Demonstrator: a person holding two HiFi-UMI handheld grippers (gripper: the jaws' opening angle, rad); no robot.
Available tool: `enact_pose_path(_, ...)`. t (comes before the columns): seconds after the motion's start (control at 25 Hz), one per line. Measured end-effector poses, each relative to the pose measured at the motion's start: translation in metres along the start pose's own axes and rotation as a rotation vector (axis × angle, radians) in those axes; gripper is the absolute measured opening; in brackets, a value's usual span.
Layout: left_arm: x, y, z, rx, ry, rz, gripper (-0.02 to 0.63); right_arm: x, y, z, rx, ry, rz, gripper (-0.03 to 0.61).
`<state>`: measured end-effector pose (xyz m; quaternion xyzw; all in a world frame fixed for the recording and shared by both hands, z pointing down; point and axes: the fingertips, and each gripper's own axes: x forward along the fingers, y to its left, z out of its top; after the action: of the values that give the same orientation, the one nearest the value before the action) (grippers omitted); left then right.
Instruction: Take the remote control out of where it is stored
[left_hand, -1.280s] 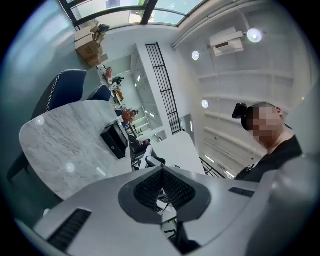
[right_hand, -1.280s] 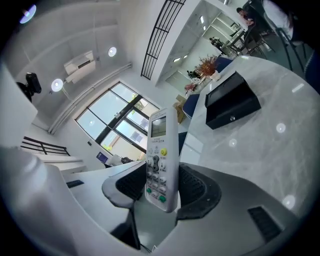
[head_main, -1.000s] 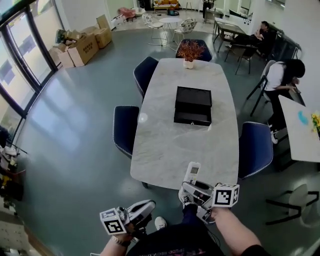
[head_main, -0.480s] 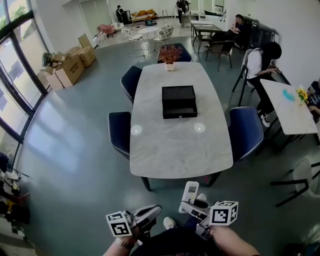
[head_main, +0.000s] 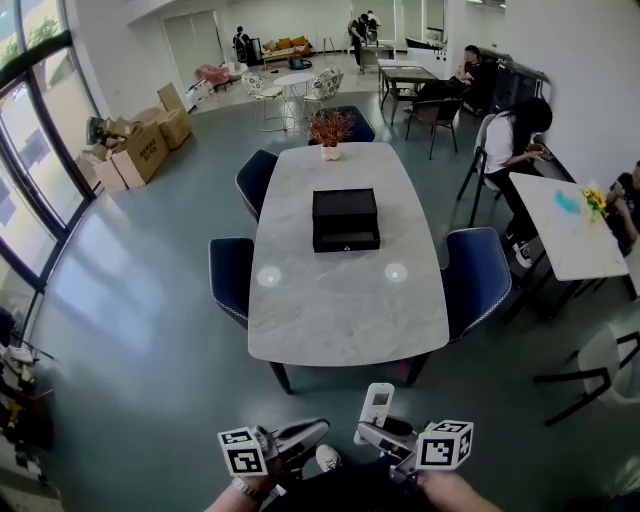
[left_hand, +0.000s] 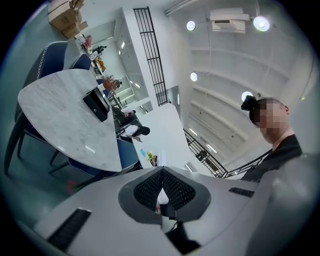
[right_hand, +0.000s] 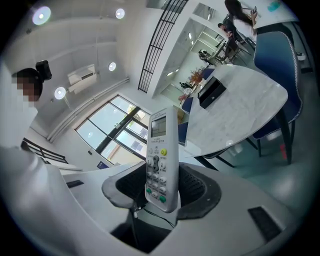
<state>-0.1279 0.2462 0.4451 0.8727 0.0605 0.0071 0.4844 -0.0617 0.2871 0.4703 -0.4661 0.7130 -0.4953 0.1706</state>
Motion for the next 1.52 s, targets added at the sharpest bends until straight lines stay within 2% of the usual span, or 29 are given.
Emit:
enact_pose_path(0.52, 0.060, -0.033, -0.039, 0.026, -0.057, 0.049, 0.006, -0.063, -0.009, 0.006, 0.004, 0.120, 0.059, 0.186)
enact_pose_path(0.72, 0.070, -0.033, -0.056, 0.005, -0.085, 0.074, 0.006, -0.077, -0.025, 0.002, 0.006, 0.150, 0.065, 0.186)
enact_pose_path(1.28, 0.081, -0.047, -0.063, 0.036, -0.119, 0.102, 0.006, -0.094, -0.021, 0.004, 0.004, 0.177, 0.139, 0.186)
enact_pose_path(1.52, 0.079, -0.051, -0.059, 0.041, -0.110, 0.088, 0.005, -0.093, -0.014, 0.005, -0.002, 0.172, 0.123, 0.186)
